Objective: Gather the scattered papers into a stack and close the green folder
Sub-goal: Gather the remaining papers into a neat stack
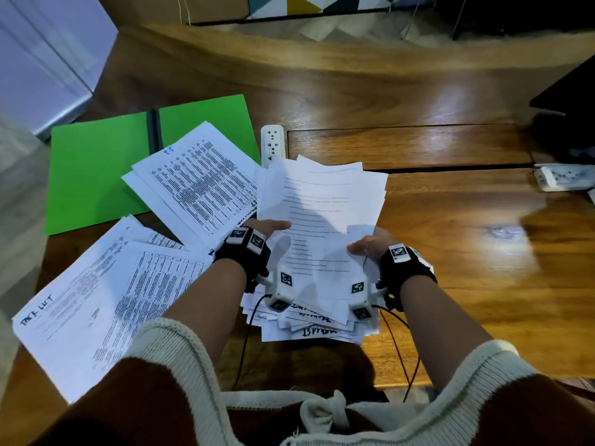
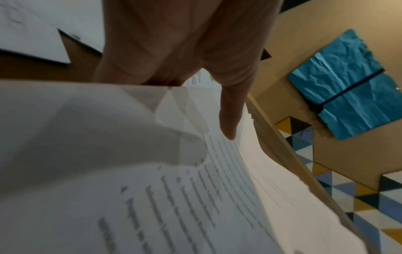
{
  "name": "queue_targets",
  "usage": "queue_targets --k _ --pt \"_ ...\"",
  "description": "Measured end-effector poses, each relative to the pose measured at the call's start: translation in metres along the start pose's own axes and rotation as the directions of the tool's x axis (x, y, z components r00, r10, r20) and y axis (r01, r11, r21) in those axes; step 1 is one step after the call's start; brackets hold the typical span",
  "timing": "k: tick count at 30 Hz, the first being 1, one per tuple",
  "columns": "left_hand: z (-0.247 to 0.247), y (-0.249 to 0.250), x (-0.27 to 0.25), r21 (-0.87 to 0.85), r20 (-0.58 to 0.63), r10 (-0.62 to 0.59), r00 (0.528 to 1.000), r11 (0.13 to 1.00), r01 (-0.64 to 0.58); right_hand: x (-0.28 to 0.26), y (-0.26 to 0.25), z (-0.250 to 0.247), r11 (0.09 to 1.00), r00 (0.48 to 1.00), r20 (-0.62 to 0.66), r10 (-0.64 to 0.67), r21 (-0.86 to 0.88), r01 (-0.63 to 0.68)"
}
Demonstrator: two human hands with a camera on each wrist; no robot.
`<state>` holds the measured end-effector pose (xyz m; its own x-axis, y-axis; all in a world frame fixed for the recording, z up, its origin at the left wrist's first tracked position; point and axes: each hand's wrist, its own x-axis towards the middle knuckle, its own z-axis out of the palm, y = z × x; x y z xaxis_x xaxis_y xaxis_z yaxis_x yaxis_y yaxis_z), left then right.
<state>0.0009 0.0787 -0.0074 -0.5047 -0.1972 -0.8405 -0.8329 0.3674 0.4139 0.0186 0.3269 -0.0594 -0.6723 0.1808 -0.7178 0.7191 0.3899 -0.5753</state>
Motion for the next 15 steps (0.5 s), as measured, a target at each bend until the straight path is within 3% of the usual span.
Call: queue_targets --k 3,7,10,12,15 --pt "-0.001 -0.003 0.004 -0.027 0.019 -0.038 0.999 0.999 0.038 -0.006 -0.004 0.004 0.997 0.999 -0.04 -0.019 0.071 0.022" --pt "-0.006 -0.006 0.003 -0.082 0.078 0.002 0.997 0.997 0.004 -0.02 -0.005 -0.002 0.943 0.996 0.014 -0.082 0.324 0.073" --pt "-0.012 -0.01 0.001 -0.299 0.209 0.02 0.978 0.953 0.044 -0.028 -0.011 -0.013 0.891 0.982 0.067 -0.174 0.435 0.128" --pt "-0.015 -0.011 -0.01 -0.423 0.218 0.197 0.956 0.902 -0.09 -0.033 -0.016 -0.019 0.874 0.965 0.064 -0.254 0.442 0.2" --pt "-0.016 -0.008 -0.032 -0.463 -0.011 0.381 0.925 0.818 -0.342 -0.055 -0.034 -0.029 0.838 0.938 0.018 -0.347 0.456 0.301"
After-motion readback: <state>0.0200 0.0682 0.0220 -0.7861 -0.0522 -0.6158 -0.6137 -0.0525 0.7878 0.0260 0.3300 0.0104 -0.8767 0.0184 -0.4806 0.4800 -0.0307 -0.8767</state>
